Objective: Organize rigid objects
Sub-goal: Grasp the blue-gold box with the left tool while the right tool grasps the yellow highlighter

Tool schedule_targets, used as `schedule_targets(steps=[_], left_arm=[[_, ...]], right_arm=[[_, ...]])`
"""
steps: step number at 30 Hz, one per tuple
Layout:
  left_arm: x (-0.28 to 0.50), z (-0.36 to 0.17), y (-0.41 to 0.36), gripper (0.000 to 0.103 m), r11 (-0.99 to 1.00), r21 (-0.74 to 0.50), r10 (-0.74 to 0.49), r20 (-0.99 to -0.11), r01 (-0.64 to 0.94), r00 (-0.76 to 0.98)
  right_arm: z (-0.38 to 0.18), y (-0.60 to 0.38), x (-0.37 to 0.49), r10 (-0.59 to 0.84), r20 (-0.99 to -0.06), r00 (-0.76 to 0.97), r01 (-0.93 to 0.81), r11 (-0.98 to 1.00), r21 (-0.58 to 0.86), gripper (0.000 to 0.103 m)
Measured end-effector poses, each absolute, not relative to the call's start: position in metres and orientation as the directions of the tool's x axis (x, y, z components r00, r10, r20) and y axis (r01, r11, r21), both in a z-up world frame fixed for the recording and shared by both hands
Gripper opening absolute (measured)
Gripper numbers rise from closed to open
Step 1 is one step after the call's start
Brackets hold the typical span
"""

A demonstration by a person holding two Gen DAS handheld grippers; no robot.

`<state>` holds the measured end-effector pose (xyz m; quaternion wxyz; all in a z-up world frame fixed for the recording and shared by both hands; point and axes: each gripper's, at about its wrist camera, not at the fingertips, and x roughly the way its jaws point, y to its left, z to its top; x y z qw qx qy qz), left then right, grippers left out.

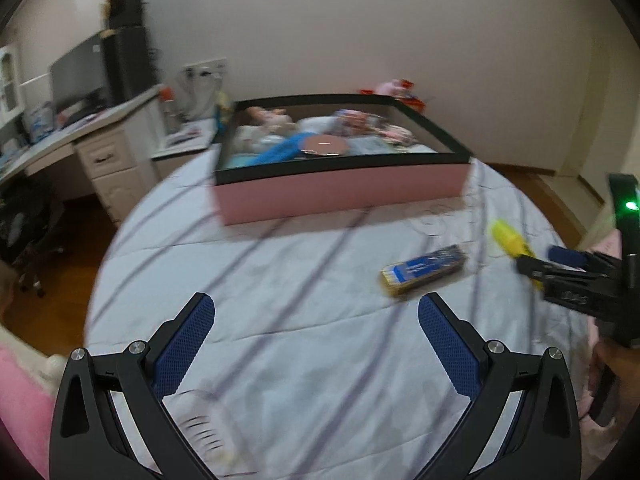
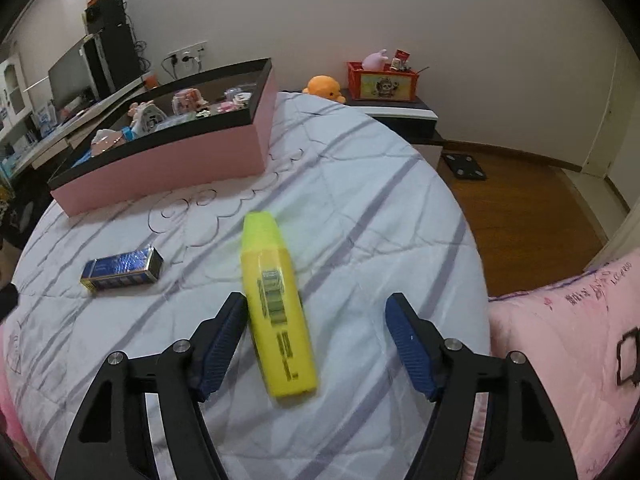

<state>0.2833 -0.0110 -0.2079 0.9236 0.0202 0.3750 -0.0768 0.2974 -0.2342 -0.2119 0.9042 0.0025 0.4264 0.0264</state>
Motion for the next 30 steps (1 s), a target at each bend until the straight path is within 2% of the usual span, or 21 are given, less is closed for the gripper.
schedule_targets(steps=[6,9,16,20,23,25,27,30], left_arm=[[0.314,-0.224,-0.051,0.103,0.951,-0.008,-0.217,-0.731,0.309,0.647],[0.330,-0.234,-0.065,0.103,0.934,0.069,-0.180,-0.757,0.350,0.629],[0.354,-0.253,-0.084,0.103,0.903,0.142,-0.126,-0.814,0.405,0.567],[0.364,-0.252,-0.089,0.102,0.905,0.124,-0.134,-0.824,0.406,0.550],[0.372,-0.252,-0.088,0.084,0.917,0.013,-0.212,-0.831,0.399,0.514],[0.370,-0.249,-0.089,0.069,0.928,0.016,-0.200,-0.821,0.371,0.536],[0.364,-0.247,-0.090,0.032,0.931,0.015,-0.205,-0.807,0.366,0.554],[0.356,-0.246,-0.080,0.021,0.947,0.006,-0.189,-0.797,0.320,0.573]], right_arm=[[-0.220,-0.229,0.307,0.069,-0.773,0.631,-0.092,0.996,0.013,0.073],[-0.221,-0.232,0.306,0.083,-0.767,0.636,-0.100,0.995,0.024,0.073],[-0.222,-0.233,0.308,0.084,-0.766,0.637,-0.102,0.994,0.024,0.074],[-0.222,-0.233,0.307,0.084,-0.764,0.639,-0.102,0.994,0.024,0.074],[-0.223,-0.233,0.306,0.083,-0.764,0.640,-0.102,0.995,0.022,0.074],[-0.222,-0.234,0.305,0.089,-0.763,0.641,-0.104,0.994,0.029,0.074],[-0.222,-0.234,0.305,0.090,-0.763,0.640,-0.107,0.994,0.027,0.074],[-0.222,-0.234,0.306,0.104,-0.766,0.635,-0.114,0.993,0.040,0.077]])
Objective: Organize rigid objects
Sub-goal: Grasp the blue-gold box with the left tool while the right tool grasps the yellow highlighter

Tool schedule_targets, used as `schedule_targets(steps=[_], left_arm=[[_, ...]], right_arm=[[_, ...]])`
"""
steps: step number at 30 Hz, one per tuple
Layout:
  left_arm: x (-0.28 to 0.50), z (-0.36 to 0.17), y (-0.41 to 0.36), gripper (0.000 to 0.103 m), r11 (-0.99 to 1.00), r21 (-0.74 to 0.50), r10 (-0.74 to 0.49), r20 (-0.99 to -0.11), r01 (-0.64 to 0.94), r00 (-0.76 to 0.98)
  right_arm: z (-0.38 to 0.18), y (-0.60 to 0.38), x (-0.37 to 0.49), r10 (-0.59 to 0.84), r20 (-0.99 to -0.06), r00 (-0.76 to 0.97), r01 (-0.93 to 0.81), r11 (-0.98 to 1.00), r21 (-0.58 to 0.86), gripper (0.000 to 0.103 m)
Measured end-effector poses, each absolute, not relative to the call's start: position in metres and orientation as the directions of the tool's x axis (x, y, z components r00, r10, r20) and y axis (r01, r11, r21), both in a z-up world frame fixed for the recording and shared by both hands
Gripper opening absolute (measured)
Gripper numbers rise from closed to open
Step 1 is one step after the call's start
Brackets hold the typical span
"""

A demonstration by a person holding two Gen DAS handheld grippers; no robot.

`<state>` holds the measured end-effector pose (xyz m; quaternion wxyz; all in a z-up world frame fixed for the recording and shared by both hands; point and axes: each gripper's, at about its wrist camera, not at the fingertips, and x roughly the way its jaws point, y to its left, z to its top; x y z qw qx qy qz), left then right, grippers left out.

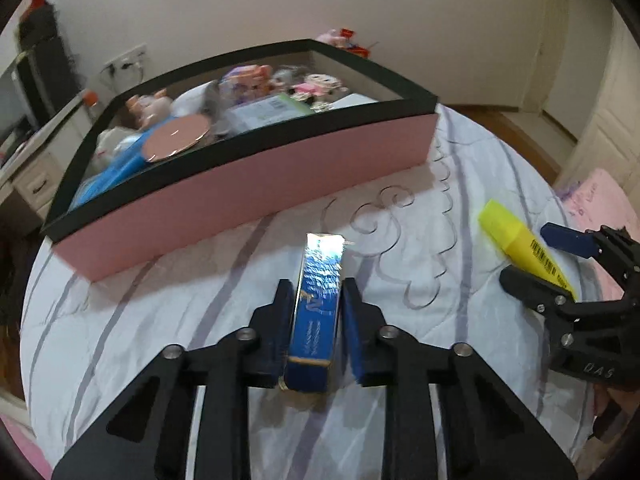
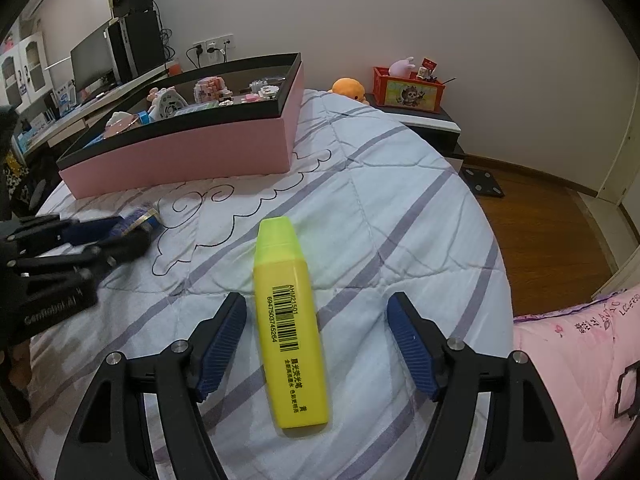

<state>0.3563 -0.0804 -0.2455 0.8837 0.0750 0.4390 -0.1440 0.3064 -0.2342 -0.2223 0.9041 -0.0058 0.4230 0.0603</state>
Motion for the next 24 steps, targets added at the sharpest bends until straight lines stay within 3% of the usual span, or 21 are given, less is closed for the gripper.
schedule_targets(steps=[6,9,10,12,16,20,24], left_arm=[[0.331,-0.245,-0.045,0.024,0.975,0.014,-0.123,-0.797,0.222,0.592],[0.314,-0.246,-0.023,0.024,0.985,0.005,-0.102,-0.791,0.172,0.603],[0.309,-0.246,-0.017,0.024,0.989,0.006,-0.088,-0.787,0.149,0.611],[0.299,-0.247,-0.008,0.025,0.992,0.032,-0.050,-0.783,0.120,0.620],[0.300,-0.249,0.000,0.032,0.993,-0.014,-0.085,-0.774,0.117,0.628],[0.309,-0.251,-0.006,0.066,0.986,-0.044,-0.135,-0.783,0.163,0.608],[0.308,-0.251,-0.015,0.068,0.984,-0.011,-0.118,-0.787,0.177,0.606]], right_arm=[[-0.221,-0.227,0.310,0.108,-0.770,0.628,-0.144,0.989,0.022,0.079],[-0.219,-0.215,0.310,0.106,-0.770,0.629,-0.169,0.986,-0.002,0.069],[-0.218,-0.208,0.309,0.116,-0.768,0.630,-0.184,0.983,-0.002,0.057],[-0.215,-0.195,0.307,0.143,-0.766,0.627,-0.219,0.976,0.003,0.045],[-0.218,-0.164,0.306,0.158,-0.771,0.618,-0.281,0.959,-0.029,0.043],[-0.219,-0.156,0.305,0.162,-0.774,0.612,-0.295,0.955,-0.033,0.043],[-0.219,-0.160,0.301,0.166,-0.778,0.606,-0.283,0.959,-0.015,0.042]])
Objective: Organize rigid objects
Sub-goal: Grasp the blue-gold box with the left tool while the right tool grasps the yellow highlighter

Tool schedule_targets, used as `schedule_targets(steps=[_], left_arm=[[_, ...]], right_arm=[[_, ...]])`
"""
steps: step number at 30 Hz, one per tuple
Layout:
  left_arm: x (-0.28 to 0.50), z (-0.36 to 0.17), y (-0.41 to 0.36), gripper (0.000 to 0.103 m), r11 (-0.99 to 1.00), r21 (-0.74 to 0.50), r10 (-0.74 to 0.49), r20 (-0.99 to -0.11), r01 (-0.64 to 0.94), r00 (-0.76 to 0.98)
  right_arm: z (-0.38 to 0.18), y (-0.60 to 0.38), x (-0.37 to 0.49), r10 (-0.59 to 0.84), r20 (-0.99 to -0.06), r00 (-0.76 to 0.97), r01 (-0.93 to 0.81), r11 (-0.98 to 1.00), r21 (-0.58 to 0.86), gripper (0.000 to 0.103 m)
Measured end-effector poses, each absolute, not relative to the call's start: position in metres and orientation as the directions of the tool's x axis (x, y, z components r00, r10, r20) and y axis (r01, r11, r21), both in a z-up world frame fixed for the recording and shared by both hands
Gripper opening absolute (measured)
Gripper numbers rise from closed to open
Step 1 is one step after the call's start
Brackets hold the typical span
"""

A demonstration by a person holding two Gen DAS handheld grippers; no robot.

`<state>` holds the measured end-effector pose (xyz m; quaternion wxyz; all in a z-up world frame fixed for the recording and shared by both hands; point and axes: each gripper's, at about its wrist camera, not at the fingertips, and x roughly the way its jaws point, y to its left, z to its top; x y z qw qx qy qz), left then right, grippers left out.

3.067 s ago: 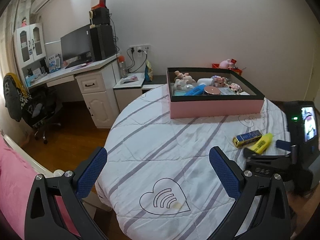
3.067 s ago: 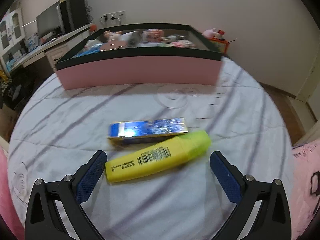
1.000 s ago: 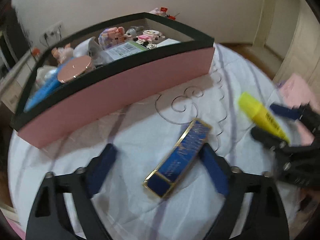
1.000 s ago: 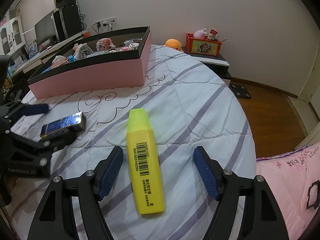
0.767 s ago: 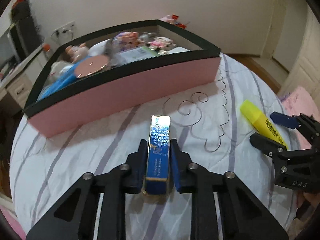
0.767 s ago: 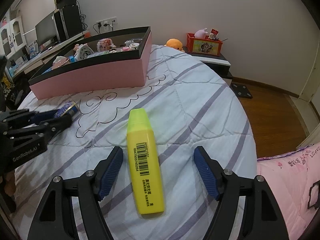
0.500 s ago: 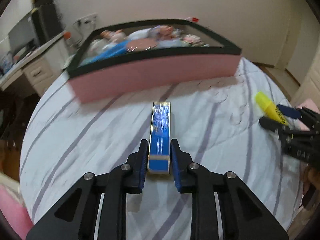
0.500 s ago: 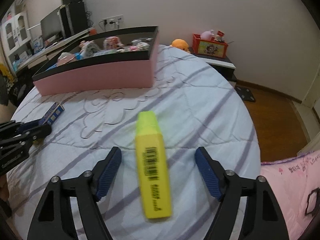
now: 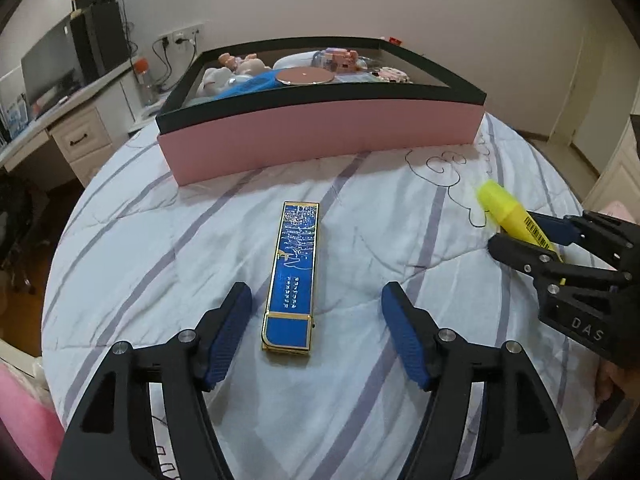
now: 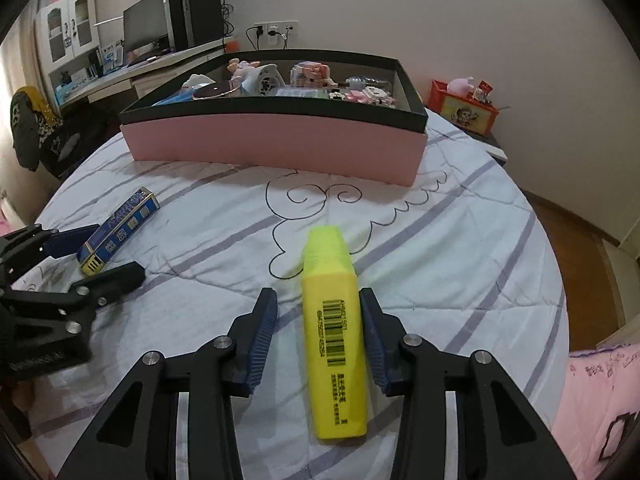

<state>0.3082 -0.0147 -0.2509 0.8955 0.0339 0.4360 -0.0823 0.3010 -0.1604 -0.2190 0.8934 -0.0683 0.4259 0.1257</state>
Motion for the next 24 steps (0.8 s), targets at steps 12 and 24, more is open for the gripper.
schedule_targets(steps=[12,24], left_arm=[[0.306,-0.247,-0.007,0.021,0.990,-0.019,-0.101,-0.769,0.136,0.631],[0.296,-0.245,-0.002,0.020,0.991,-0.040,-0.114,-0.749,0.128,0.652]], right_arm=[[-0.220,-0.154,0.298,0.132,-0.776,0.617,-0.258,0.965,-0.041,0.042],[-0.217,-0.156,0.289,0.135,-0.749,0.648,-0.236,0.971,-0.029,0.027]])
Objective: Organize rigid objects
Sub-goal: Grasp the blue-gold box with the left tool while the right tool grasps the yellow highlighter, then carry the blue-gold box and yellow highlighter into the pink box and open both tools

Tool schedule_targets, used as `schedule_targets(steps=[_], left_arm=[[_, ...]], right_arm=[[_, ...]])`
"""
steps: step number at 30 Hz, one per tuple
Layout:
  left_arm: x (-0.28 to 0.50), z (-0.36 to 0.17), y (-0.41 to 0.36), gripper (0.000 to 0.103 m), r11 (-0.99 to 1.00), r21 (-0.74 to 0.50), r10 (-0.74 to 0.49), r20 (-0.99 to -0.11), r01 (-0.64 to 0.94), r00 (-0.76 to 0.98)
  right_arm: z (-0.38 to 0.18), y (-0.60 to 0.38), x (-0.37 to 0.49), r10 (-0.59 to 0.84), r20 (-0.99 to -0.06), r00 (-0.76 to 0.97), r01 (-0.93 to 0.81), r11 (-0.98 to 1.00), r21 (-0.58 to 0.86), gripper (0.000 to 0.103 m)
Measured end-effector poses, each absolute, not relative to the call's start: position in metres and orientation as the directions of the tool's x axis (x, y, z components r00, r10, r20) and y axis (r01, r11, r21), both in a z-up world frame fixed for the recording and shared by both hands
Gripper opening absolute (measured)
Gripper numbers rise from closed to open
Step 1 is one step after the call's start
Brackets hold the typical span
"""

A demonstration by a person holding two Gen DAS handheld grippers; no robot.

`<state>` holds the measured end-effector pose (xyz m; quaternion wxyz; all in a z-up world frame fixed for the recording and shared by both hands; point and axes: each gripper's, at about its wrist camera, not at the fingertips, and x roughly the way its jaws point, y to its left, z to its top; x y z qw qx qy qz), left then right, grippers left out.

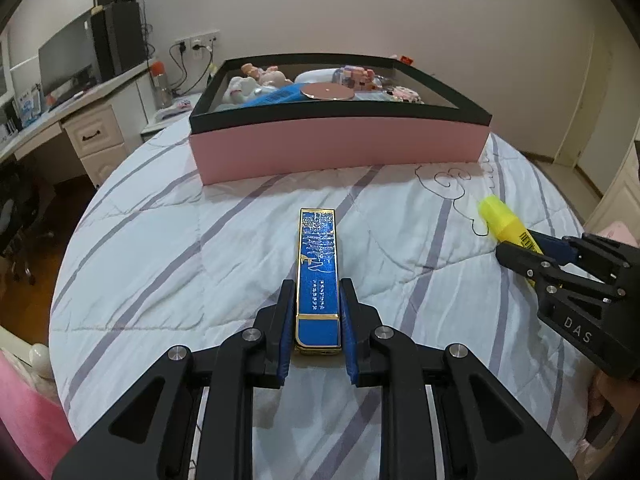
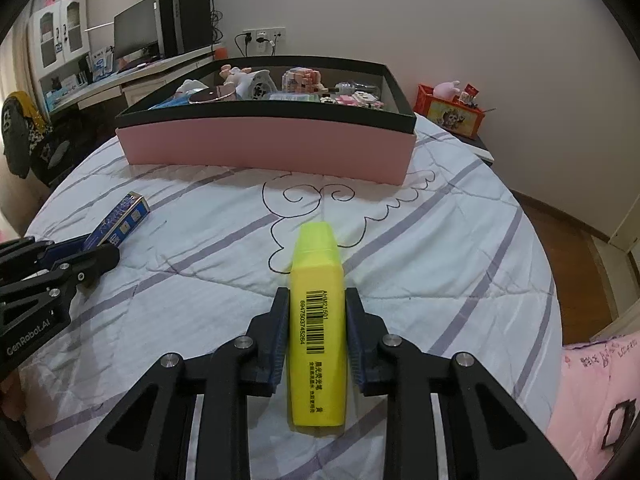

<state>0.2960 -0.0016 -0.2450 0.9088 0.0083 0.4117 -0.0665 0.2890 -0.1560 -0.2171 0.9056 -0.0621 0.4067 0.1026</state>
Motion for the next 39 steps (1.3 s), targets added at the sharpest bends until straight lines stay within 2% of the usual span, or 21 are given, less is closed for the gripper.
schedule_targets(steps=[7,17,29,34,39], left_arm=[[0.285,-0.228,0.004,0.020,0.989,-0.070,-0.138,-0.718,0.126,0.683],[0.283,-0.178,0.005,0.020,0.987,-0.040,-0.145,-0.652,0.157,0.744],[0.320,-0.101,-0.002,0.021,0.992,0.068,-0.063,-0.486,0.109,0.872],[0.345,-0.090,-0.007,0.021,0.987,0.097,-0.064,-0.481,0.125,0.874],[0.389,-0.096,-0.011,0.021,0.981,0.119,-0.067,-0.525,0.151,0.848]], right_arm=[[-0.205,-0.158,0.280,0.208,-0.726,0.656,-0.252,0.966,0.050,0.027],[-0.153,-0.144,0.277,0.284,-0.648,0.706,-0.325,0.944,0.060,0.027],[-0.088,-0.133,0.312,0.311,-0.526,0.791,-0.355,0.935,0.018,0.027],[-0.076,-0.127,0.329,0.315,-0.505,0.804,-0.366,0.931,-0.001,0.027],[-0.080,-0.123,0.364,0.311,-0.533,0.787,-0.374,0.927,-0.010,0.027]])
